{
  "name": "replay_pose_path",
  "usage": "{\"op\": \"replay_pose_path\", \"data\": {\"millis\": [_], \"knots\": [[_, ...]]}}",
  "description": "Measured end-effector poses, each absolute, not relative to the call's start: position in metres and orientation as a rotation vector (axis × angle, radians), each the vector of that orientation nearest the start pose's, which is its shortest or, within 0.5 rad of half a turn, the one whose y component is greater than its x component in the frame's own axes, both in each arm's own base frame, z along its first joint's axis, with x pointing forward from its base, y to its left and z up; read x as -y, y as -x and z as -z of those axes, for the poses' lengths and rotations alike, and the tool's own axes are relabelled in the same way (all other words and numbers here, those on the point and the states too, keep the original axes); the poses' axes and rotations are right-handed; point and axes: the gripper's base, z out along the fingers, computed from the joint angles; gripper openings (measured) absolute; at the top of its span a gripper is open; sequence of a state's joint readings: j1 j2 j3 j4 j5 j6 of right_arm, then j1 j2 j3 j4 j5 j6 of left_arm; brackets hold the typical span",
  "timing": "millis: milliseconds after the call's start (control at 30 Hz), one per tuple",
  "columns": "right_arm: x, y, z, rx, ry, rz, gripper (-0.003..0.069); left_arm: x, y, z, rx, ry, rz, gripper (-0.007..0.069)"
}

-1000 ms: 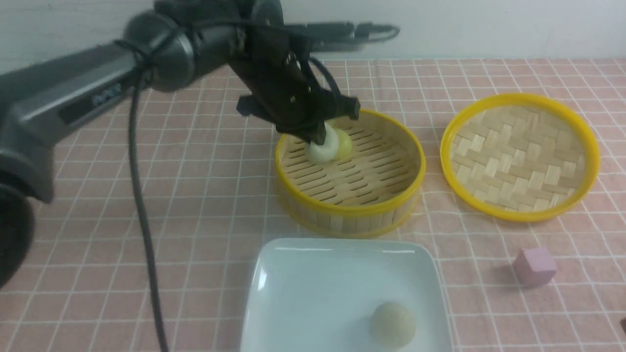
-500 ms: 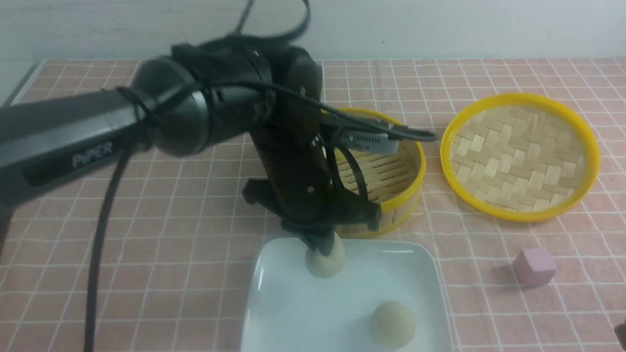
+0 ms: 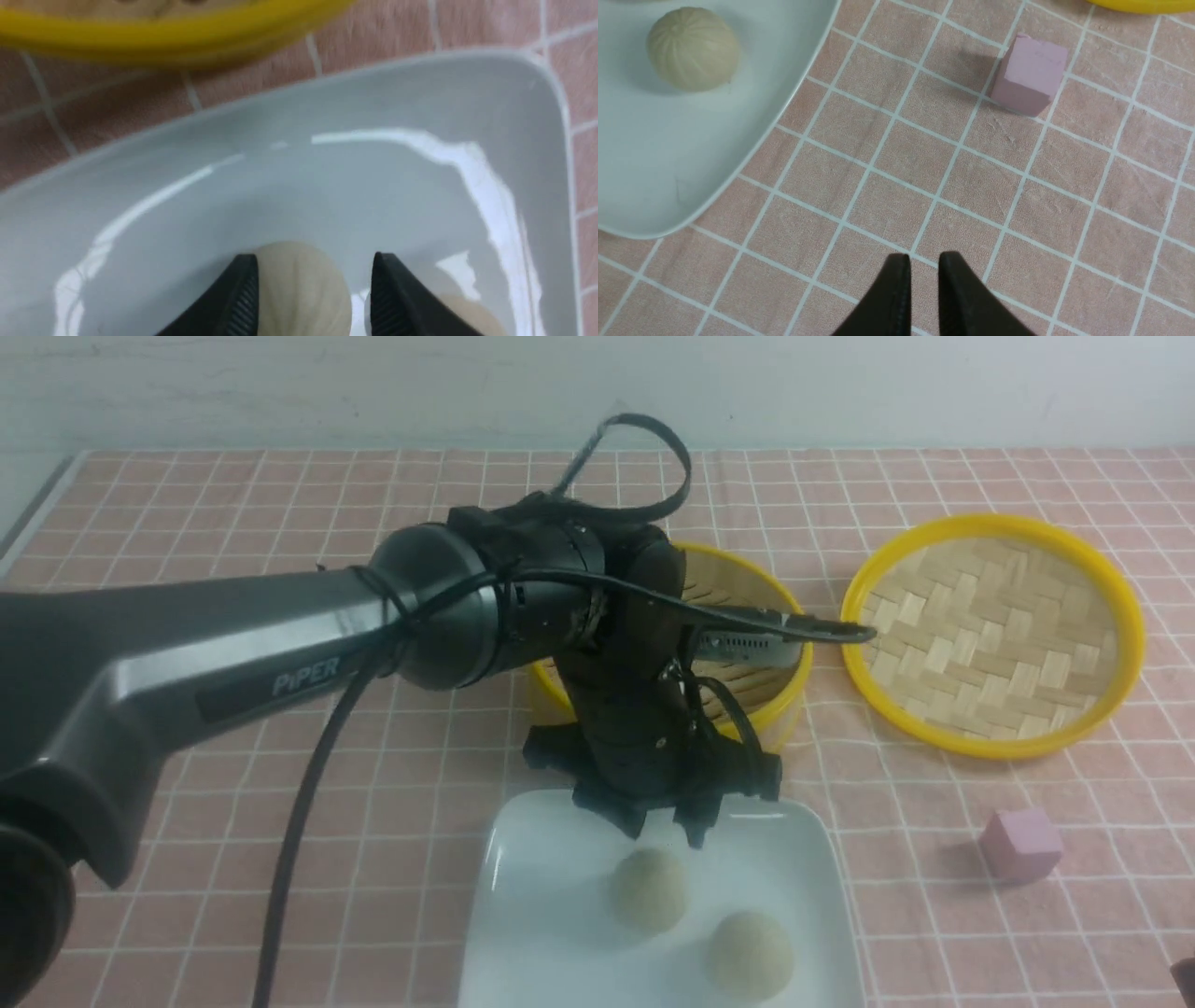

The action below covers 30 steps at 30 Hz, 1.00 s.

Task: Put the steamed buns into the plate on the pink tablecloth.
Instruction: 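Reach into the bamboo steamer and grasp a bun with the left gripper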

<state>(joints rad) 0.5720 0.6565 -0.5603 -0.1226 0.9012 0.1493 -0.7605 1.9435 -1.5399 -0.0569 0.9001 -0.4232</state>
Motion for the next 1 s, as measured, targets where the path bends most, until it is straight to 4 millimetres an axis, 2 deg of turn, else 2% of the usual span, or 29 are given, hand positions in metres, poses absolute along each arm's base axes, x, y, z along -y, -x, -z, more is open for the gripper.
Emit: {"op": "replay_pose_path", "data": {"millis": [67, 133, 167, 200, 233, 300, 433, 500, 567, 600, 633, 667, 700, 767, 833, 900, 1000], "knots": [[-0.05, -0.094, -0.274, -2.411, 0.572, -0.158, 0.0085, 0.289, -0.306, -0.239, -2.783, -0.404, 0.339, 0.0297], [-0.05, -0.094, -0.274, -2.412, 0.572, -0.157, 0.0091, 0.284, -0.328, -0.257, -2.707, -0.299, 0.324, 0.0165], [-0.05, -0.094, -0.274, -2.412, 0.572, -0.157, 0.0092, 0.279, -0.341, -0.26, -2.683, -0.244, 0.315, 0.0111], [-0.05, -0.094, -0.274, -2.412, 0.572, -0.157, 0.0093, 0.278, -0.344, -0.263, -2.673, -0.234, 0.32, 0.01], [-0.05, -0.094, -0.274, -2.412, 0.572, -0.157, 0.0095, 0.271, -0.365, -0.265, -2.649, -0.159, 0.328, 0.0035], [-0.05, -0.094, -0.274, -2.412, 0.572, -0.157, 0.0099, 0.265, -0.384, -0.26, -2.64, -0.109, 0.326, 0.0011], [-0.05, -0.094, -0.274, -2.412, 0.572, -0.157, 0.0104, 0.268, -0.409, -0.242, -2.648, -0.073, 0.313, 0.0044], [-0.05, -0.094, -0.274, -2.412, 0.572, -0.157, 0.0106, 0.274, -0.418, -0.232, -2.647, -0.072, 0.31, 0.0109], [-0.05, -0.094, -0.274, -2.411, 0.572, -0.158, 0.011, 0.278, -0.424, -0.231, -2.623, -0.078, 0.314, 0.0181], [-0.05, -0.094, -0.274, -2.411, 0.572, -0.157, 0.0111, 0.279, -0.424, -0.229, -2.621, -0.081, 0.311, 0.0189], [-0.05, -0.094, -0.274, -2.41, 0.572, -0.157, 0.0113, 0.281, -0.43, -0.23, -2.577, -0.095, 0.305, 0.0263], [-0.05, -0.094, -0.274, -2.41, 0.572, -0.157, 0.0113, 0.281, -0.43, -0.23, -2.575, -0.098, 0.3, 0.0271], [-0.051, -0.095, -0.275, -2.406, 0.572, -0.159, 0.0115, 0.281, -0.436, -0.227, -2.526, -0.127, 0.269, 0.0325], [-0.051, -0.095, -0.275, -2.403, 0.571, -0.161, 0.0118, 0.281, -0.442, -0.221, -2.483, -0.16, 0.226, 0.0371], [-0.051, -0.095, -0.275, -2.403, 0.571, -0.161, 0.012, 0.281, -0.445, -0.217, -2.467, -0.166, 0.211, 0.0383], [-0.051, -0.095, -0.275, -2.402, 0.571, -0.161, 0.0125, 0.283, -0.45, -0.204, -2.449, -0.137, 0.21, 0.0367], [-0.051, -0.095, -0.275, -2.401, 0.571, -0.161, 0.0127, 0.286, -0.452, -0.199, -2.45, -0.042, 0.271, 0.0264]]}}
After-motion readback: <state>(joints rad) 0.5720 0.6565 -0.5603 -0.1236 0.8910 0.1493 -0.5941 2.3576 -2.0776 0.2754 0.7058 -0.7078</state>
